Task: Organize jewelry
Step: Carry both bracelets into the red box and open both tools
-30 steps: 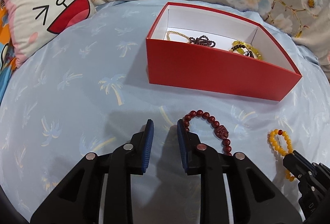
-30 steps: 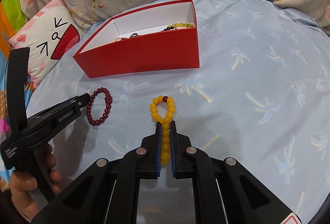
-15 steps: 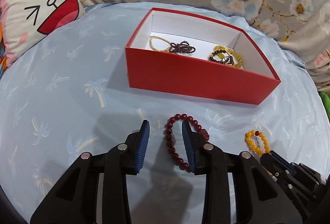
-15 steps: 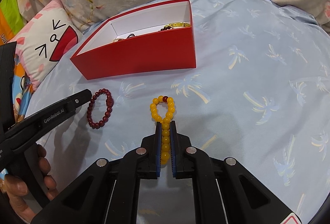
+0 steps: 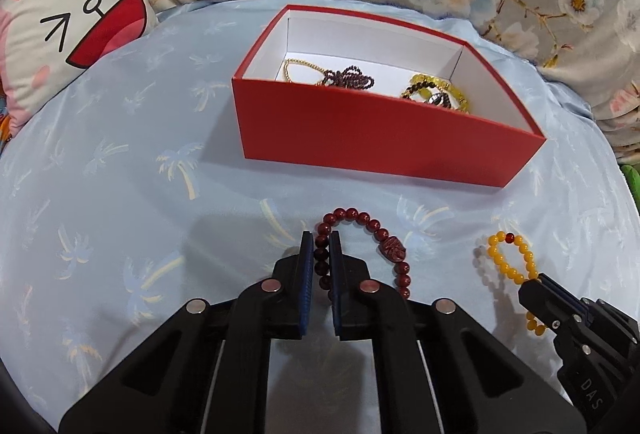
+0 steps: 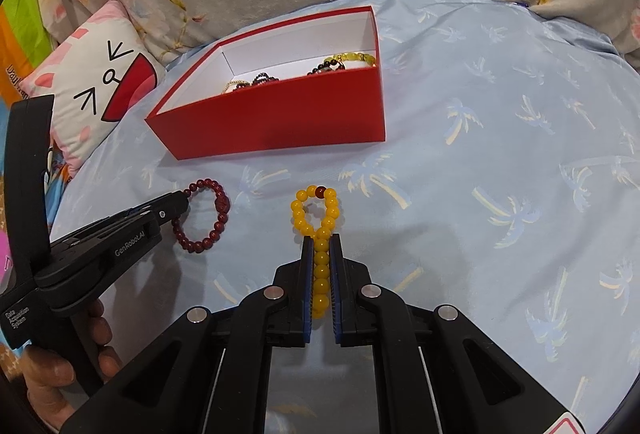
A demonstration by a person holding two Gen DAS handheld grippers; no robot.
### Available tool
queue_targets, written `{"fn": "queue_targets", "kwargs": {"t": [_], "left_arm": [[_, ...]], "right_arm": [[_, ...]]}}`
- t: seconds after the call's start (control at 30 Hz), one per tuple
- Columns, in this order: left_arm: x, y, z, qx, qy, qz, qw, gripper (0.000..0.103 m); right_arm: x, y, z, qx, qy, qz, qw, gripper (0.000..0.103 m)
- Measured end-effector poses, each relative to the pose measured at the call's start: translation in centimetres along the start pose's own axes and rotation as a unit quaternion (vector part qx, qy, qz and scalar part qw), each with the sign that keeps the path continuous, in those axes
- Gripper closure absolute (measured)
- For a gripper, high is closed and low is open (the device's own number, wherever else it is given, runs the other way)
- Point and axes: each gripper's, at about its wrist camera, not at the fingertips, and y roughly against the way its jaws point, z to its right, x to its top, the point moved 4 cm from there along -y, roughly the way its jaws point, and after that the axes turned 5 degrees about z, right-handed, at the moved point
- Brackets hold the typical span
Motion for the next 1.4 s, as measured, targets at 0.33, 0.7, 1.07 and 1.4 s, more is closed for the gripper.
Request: {"fn": "queue_targets", "kwargs": {"t": [0.33,0.7,1.07,1.4], "left_arm": [[3.0,4.9,1.3,-0.024,-0.011,0.045,0.9987,0.096],[9.0,7.6,3.3,-0.032,-0.036,0.103,0.9936,0.096],[13.9,3.2,4.4,-0.008,-0.048,0.109,0.9928,0.096],[15.1,-2.1,3.7,0.014,-0.047,0.082,0.9954,0.096]], "right_arm": [[2.7,2.4,-1.0,0.01,0.011,0.038,0.999,0.095],[9.0,3.5,-1.3,0.023,0.012,0.088,0.996,0.095],[14.2,-0.8,-1.4,0.017,0.016,0.091,0.996,0.095],[15.3,-5.7,-1.5,0.014,0.017,0.064,0.998,0.095]]}}
